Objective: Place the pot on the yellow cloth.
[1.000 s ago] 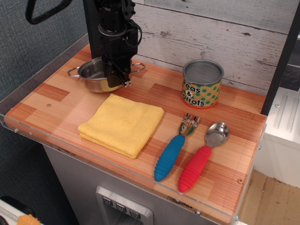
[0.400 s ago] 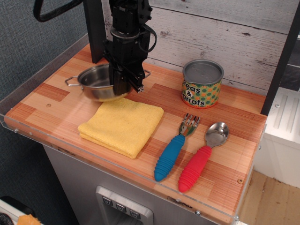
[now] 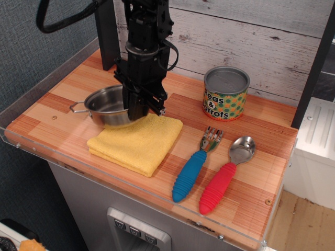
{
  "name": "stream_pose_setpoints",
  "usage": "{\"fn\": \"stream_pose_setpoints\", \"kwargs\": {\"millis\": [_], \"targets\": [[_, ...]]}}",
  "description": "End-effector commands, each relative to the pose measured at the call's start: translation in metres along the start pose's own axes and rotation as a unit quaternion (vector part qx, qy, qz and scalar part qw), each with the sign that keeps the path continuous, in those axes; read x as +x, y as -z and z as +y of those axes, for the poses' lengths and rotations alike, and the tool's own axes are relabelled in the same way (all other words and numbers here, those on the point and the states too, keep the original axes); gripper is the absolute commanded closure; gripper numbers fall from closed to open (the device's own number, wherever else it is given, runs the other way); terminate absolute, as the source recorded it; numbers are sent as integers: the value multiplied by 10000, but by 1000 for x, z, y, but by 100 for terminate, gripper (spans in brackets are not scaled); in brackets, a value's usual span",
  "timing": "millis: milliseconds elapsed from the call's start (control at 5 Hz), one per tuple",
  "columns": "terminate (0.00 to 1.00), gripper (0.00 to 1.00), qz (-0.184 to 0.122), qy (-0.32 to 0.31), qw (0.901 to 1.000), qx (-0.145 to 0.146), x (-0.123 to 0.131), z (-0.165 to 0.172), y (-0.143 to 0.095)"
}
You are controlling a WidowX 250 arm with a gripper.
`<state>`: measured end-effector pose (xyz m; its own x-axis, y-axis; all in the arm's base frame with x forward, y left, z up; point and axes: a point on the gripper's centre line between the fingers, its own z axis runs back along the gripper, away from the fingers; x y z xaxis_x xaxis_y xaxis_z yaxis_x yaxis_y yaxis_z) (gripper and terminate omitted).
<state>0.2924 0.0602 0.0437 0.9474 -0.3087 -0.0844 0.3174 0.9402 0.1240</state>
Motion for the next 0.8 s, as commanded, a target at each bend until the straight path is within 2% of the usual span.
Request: {"fn": "stream_pose_setpoints", "kwargs": {"millis": [0, 400, 600], "targets": [[0, 100, -247, -210, 9994, 106, 4, -14, -15], [0, 100, 310, -254, 9960, 796, 11, -37, -23], [0, 100, 468, -362, 9930, 1018, 11, -39, -24]]}}
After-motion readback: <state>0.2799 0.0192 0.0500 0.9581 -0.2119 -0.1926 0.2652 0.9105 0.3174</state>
